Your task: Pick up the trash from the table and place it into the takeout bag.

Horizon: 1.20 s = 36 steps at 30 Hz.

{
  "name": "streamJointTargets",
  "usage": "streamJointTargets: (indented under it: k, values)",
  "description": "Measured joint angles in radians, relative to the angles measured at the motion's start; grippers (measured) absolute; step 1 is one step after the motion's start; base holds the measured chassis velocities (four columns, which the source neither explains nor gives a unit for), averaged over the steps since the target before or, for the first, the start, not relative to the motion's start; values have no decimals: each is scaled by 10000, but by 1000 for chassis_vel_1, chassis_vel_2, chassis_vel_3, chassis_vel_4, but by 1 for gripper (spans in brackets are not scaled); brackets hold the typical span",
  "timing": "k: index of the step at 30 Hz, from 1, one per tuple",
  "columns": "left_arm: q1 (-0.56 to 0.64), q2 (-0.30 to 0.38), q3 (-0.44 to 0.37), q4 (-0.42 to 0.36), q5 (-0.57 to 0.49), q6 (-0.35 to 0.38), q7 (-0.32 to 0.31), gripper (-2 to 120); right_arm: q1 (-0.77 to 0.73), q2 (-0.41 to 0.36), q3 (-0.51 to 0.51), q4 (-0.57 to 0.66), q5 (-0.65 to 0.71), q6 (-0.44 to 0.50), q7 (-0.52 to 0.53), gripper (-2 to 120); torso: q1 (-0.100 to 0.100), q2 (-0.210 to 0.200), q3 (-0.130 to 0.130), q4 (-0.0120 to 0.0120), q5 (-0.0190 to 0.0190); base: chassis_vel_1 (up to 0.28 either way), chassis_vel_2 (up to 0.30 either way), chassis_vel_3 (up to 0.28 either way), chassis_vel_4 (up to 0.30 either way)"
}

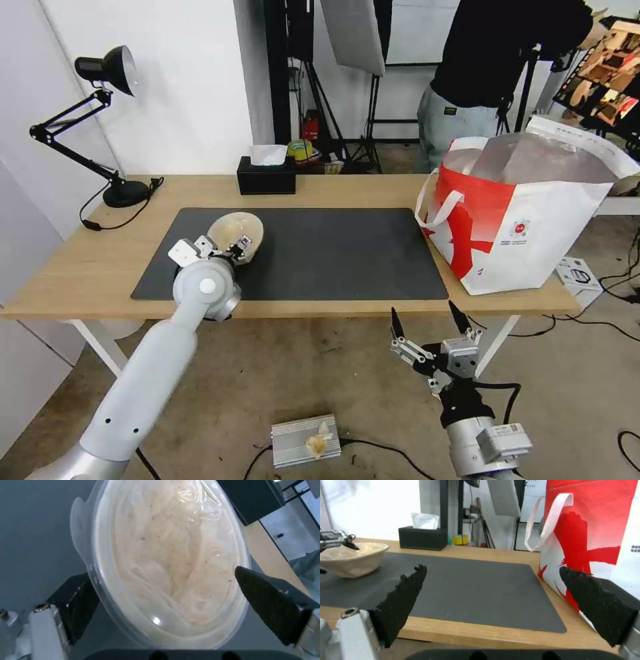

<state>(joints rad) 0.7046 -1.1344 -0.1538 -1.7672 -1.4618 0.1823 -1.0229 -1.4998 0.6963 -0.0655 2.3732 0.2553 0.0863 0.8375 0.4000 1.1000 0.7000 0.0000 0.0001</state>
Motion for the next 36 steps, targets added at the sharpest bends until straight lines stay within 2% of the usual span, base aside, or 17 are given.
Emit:
streamJointTargets:
  k: [4,8,12,13,17,18,22,24,26,29,31,36]
  values:
    - [-19,-86,28,37,128,-43,41,99,1,0,0,0,0,0,0,100,0,0,0,0,-1,0,0,0,0]
    - [16,-95,47,30,204,-162,77,91,0,0,0,0,0,0,0,100,0,0,0,0,-1,0,0,0,0]
    - [19,45,-2,-127,211,-237,95,71,0,0,0,0,0,0,0,100,0,0,0,0,-1,0,0,0,0]
    - [19,45,-2,-127,211,-237,95,71,0,0,0,0,0,0,0,100,0,0,0,0,-1,0,0,0,0]
    - [95,108,-67,-231,211,-261,96,54,1,0,0,0,0,0,0,100,0,0,0,0,-1,0,0,0,0]
    - [95,108,-67,-231,211,-261,96,54,1,0,0,0,0,0,0,100,0,0,0,0,-1,0,0,0,0]
    - [210,145,-139,-330,225,-266,95,35,0,0,0,0,0,0,0,100,0,0,0,0,-1,0,0,0,0]
    - [229,152,-147,-355,234,-267,94,33,0,0,0,0,0,0,0,100,0,0,0,0,-1,0,0,0,0]
    - [322,184,-187,-476,257,-275,84,20,1,0,0,0,0,-1,0,100,-1,0,0,0,-1,0,0,0,0]
    - [362,201,-212,-530,270,-280,64,15,0,0,0,0,0,0,0,100,0,0,0,0,-1,0,0,0,0]
    - [413,254,-249,-631,321,-307,30,3,0,0,0,0,0,0,0,100,0,0,0,0,-1,0,0,0,0]
    - [538,354,-301,-902,355,-366,24,1,1,0,0,0,0,0,0,100,0,-1,0,0,-1,0,0,0,0]
